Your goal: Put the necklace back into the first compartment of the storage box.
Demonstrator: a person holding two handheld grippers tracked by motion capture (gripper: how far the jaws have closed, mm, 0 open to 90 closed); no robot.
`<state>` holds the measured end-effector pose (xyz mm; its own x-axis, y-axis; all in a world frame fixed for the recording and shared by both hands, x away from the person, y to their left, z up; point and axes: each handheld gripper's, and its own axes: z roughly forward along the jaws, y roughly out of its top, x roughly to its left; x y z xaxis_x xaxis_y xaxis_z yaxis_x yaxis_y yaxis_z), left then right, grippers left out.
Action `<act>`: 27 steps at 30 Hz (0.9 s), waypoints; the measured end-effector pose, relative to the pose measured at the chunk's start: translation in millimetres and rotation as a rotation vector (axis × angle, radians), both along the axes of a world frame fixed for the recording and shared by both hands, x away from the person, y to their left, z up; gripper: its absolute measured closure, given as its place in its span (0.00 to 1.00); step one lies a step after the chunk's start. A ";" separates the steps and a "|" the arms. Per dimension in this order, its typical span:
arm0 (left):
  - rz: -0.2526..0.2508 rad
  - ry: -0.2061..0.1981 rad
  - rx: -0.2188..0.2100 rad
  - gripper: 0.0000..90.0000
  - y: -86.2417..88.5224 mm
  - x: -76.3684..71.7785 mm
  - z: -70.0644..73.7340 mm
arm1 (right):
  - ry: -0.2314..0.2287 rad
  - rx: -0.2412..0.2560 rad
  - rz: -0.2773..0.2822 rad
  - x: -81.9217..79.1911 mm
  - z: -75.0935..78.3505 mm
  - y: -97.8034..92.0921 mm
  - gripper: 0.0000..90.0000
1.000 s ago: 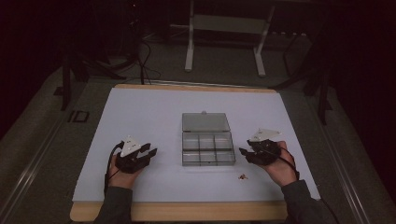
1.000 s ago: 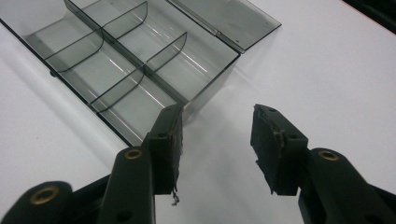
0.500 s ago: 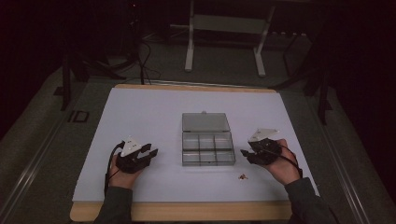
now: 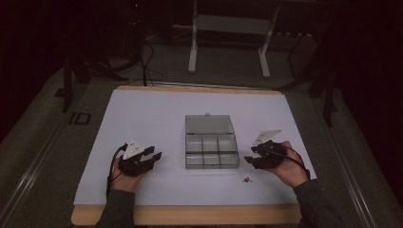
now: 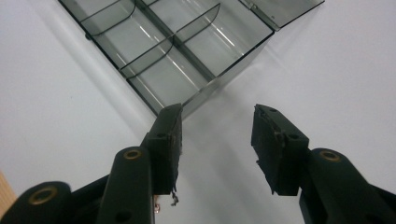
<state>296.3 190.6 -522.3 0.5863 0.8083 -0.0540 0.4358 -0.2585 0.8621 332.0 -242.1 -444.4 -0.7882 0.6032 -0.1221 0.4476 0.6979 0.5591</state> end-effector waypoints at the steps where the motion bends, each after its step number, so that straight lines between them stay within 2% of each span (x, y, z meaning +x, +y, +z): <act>1: 0.000 0.000 -0.001 0.66 -0.2 -0.1 0.0 | 0.003 -0.004 0.001 -0.1 -0.1 -0.1 0.59; 9: 0.001 -0.008 0.004 0.65 -0.2 -1.1 0.6 | 0.030 -0.029 0.019 -0.9 -2.9 -0.5 0.60; 21: 0.000 -0.007 0.003 0.65 -0.5 -1.1 0.7 | 0.072 -0.105 0.059 -3.0 -7.0 5.2 0.60; 27: -0.007 -0.005 -0.006 0.65 -0.9 -0.9 1.1 | 0.097 -0.131 0.091 -3.3 -10.0 8.5 0.66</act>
